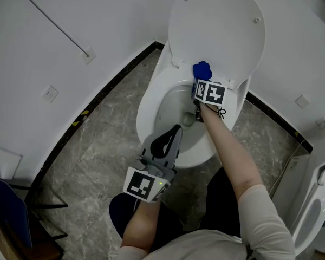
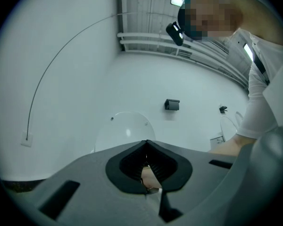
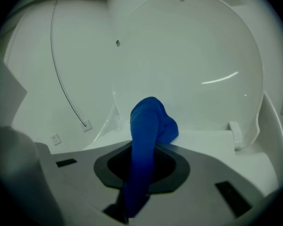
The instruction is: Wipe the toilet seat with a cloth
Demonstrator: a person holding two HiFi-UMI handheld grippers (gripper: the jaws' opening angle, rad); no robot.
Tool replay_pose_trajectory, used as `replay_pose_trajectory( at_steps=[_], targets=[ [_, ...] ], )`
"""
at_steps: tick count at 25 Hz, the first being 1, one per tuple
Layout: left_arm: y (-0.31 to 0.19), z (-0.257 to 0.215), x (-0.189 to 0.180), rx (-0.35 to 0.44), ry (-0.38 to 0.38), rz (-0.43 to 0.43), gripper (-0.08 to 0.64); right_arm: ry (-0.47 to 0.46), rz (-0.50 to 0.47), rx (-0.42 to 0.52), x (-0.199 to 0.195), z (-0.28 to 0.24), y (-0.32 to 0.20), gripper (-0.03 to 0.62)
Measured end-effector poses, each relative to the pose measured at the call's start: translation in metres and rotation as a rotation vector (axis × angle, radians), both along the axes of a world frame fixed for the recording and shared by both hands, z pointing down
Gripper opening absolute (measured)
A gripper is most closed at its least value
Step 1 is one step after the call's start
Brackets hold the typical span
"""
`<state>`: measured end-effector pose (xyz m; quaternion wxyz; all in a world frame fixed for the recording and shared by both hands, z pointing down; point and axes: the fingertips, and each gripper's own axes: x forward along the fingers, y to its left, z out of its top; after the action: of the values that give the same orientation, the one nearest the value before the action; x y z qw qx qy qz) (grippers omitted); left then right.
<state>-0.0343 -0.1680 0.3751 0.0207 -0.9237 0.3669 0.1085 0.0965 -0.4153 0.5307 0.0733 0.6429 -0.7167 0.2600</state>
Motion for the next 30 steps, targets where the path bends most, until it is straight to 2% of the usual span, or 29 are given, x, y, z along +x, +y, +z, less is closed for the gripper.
replay_pose_trajectory(
  at_steps=[14, 25, 27, 30],
  targets=[
    [0.0, 0.007, -0.001, -0.001, -0.042, -0.021, 0.008, 0.008, -0.023, 0.0, -0.003, 0.0, -0.003, 0.063],
    [-0.001, 0.007, -0.005, 0.003, -0.033, -0.022, 0.008, 0.016, -0.041, 0.008, -0.012, -0.001, -0.013, 0.062],
    [0.0, 0.008, -0.005, 0.006, -0.057, -0.031, 0.008, 0.021, -0.048, 0.009, -0.013, -0.001, -0.016, 0.063],
    [0.003, 0.012, -0.001, 0.01, -0.133, -0.039, 0.008, 0.029, -0.061, 0.01, -0.015, -0.001, -0.018, 0.062]
  ],
)
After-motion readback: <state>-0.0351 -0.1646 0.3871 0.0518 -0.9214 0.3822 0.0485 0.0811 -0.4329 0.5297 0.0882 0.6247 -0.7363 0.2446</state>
